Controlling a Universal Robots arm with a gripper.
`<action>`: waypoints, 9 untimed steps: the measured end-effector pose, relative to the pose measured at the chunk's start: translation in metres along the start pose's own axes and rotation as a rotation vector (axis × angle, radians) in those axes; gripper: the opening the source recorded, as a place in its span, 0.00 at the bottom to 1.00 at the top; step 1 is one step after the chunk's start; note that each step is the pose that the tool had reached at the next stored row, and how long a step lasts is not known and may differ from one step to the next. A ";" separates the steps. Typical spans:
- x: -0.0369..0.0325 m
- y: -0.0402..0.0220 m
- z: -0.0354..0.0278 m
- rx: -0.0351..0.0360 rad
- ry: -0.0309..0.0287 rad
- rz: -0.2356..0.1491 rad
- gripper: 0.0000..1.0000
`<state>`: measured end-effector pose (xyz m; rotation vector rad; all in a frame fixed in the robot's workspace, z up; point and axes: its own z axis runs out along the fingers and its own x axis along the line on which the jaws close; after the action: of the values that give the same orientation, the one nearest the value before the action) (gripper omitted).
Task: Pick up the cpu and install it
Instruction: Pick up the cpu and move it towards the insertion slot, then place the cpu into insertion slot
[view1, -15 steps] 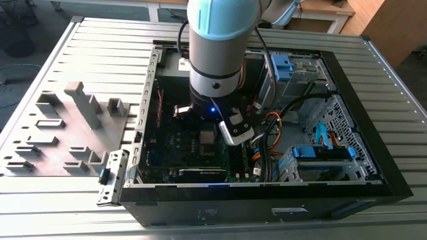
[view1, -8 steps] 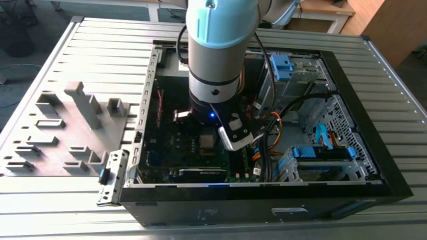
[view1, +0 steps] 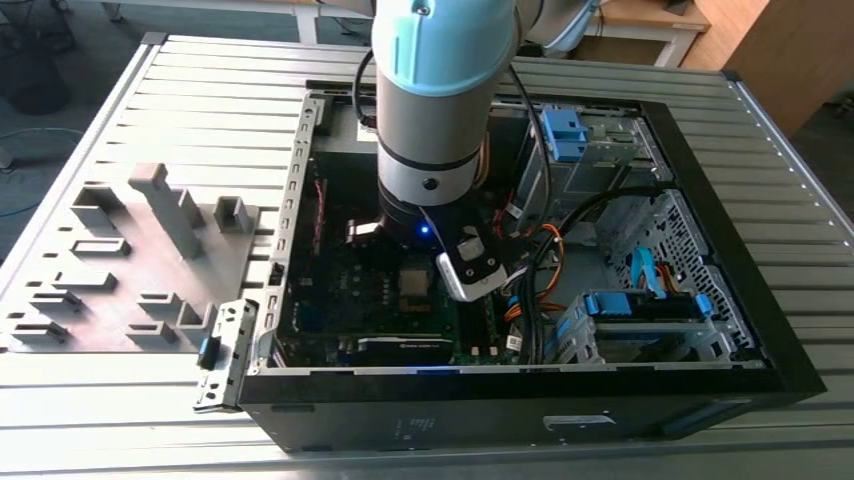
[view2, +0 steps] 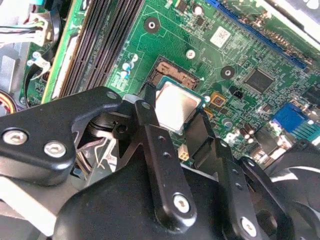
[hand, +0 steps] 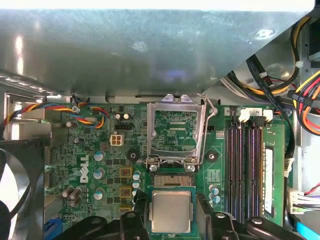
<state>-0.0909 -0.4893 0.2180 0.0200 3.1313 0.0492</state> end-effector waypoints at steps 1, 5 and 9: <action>0.0000 0.0000 0.0000 -0.0002 -0.0001 0.000 0.47; 0.0000 0.0001 -0.0023 0.0000 0.0000 0.000 0.47; 0.0000 0.0001 -0.0024 0.0000 0.0000 0.000 0.47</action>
<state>-0.0909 -0.4893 0.2204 0.0200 3.1313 0.0493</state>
